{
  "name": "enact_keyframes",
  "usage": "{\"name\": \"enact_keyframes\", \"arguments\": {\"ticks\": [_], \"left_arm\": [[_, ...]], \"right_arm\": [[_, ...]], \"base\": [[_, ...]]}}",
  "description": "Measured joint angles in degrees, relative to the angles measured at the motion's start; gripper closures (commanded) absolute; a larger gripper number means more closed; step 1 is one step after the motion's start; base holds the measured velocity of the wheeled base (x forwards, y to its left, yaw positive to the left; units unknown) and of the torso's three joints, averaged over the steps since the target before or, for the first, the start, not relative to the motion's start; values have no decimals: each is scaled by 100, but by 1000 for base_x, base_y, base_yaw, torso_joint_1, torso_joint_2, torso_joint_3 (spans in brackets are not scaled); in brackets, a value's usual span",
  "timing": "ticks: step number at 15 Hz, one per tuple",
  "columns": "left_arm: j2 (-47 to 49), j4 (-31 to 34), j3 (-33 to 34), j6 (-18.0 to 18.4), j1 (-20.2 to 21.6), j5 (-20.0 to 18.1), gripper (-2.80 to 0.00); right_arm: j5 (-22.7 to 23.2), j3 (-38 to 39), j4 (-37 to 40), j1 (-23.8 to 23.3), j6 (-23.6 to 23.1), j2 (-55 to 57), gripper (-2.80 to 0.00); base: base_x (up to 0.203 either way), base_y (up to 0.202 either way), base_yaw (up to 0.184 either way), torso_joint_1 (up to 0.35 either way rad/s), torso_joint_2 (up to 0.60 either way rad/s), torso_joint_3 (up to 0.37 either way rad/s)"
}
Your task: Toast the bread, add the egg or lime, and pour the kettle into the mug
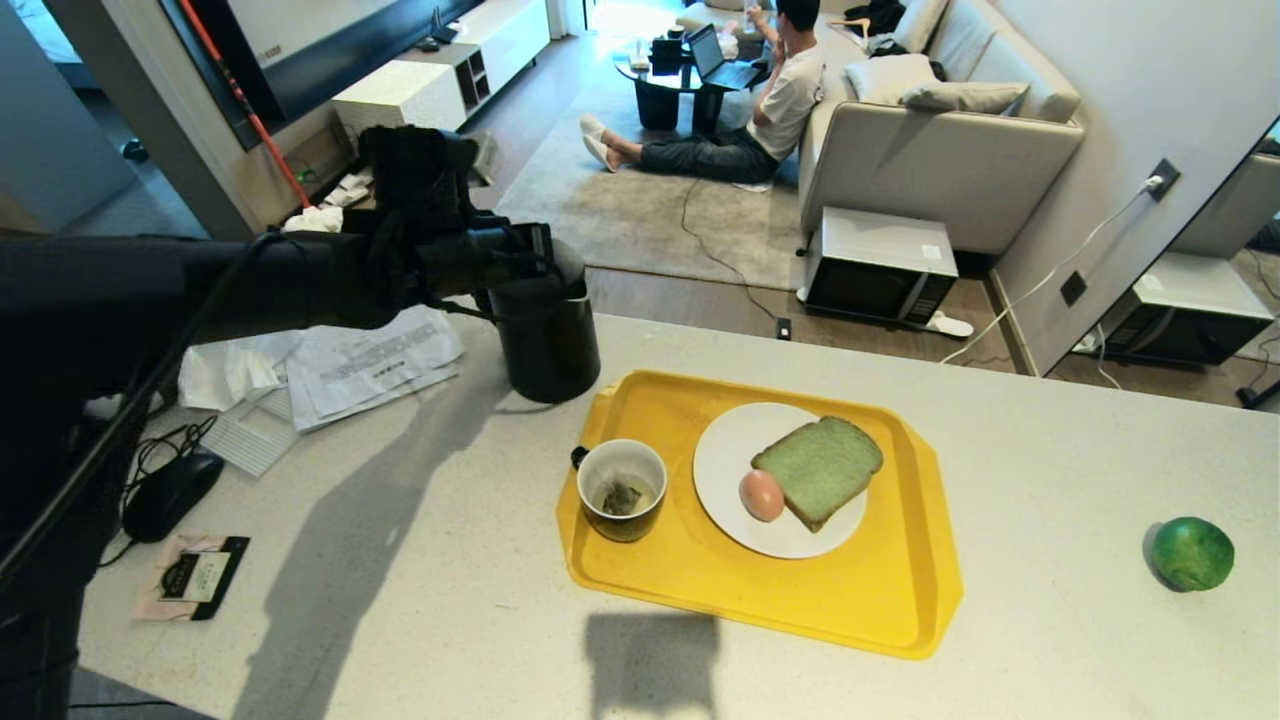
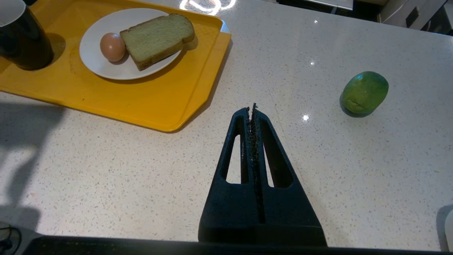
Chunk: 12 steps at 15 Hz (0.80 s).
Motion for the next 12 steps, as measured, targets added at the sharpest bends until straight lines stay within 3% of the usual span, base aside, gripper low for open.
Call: {"name": "enact_keyframes", "arguments": {"ticks": [5, 10, 12], "left_arm": [[-742, -20, 140, 800, -130, 121, 0], [-1453, -414, 154, 1375, -614, 134, 0], [-1783, -727, 176, 1892, -720, 134, 0]], "right_arm": [[-1, 0, 0, 0, 5, 0, 0], [1, 0, 0, 0, 2, 0, 0], [-1, 0, 0, 0, 2, 0, 0]], "base": [[0, 0, 0, 0, 0, 0], [0, 0, 0, 0, 0, 0], [0, 0, 0, 0, 0, 0]]}}
